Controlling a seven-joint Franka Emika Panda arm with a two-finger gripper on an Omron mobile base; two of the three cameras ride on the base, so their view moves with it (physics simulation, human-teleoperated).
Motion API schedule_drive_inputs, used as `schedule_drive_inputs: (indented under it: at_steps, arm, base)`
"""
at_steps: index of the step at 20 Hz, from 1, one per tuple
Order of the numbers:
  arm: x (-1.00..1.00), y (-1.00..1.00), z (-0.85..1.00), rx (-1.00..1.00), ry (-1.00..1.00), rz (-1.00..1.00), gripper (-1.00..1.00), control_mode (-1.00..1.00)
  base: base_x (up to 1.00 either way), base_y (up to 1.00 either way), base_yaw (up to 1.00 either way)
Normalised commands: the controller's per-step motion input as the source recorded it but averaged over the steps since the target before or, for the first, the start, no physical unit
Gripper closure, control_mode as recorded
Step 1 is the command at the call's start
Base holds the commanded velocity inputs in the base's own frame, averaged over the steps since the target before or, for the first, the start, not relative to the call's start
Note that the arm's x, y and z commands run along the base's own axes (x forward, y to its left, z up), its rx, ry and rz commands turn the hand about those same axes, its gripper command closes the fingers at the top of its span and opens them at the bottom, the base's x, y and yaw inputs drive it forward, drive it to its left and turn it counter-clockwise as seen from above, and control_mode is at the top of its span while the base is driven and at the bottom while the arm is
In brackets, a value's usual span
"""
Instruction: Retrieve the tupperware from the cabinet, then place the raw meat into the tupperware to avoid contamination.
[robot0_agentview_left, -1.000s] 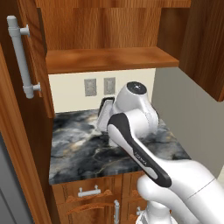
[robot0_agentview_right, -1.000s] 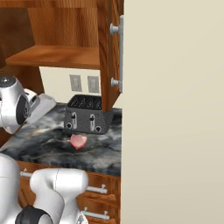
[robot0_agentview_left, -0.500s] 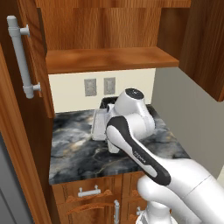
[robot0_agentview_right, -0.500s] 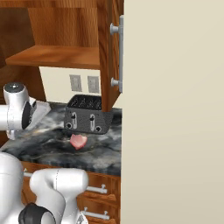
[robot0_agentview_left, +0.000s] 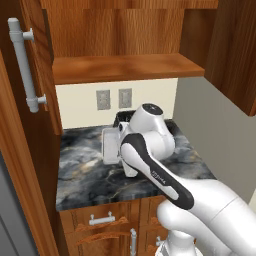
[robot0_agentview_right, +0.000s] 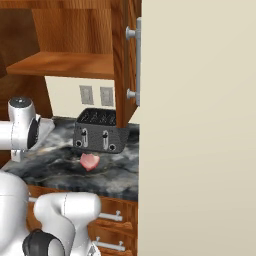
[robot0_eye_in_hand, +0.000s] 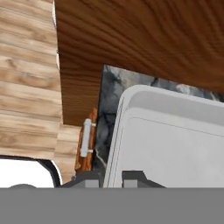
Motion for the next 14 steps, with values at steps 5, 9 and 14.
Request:
schedule_drive_inputs:
  at_steps: [5, 9, 14]
  arm:
    - [0.00, 0.00, -0.28, -0.07, -0.02, -0.03, 1.00, -1.00]
    - [0.02, 0.00, -0.39, -0.09, -0.01, -0.04, 1.00, -1.00]
    - [0.09, -0.02, -0.26, -0.02, 0.00, -0.01, 1.00, -1.00]
  base:
    - [0.00, 0.00, 0.00]
    - [0.00, 0.00, 0.00]
    - [0.00, 0.00, 0.00]
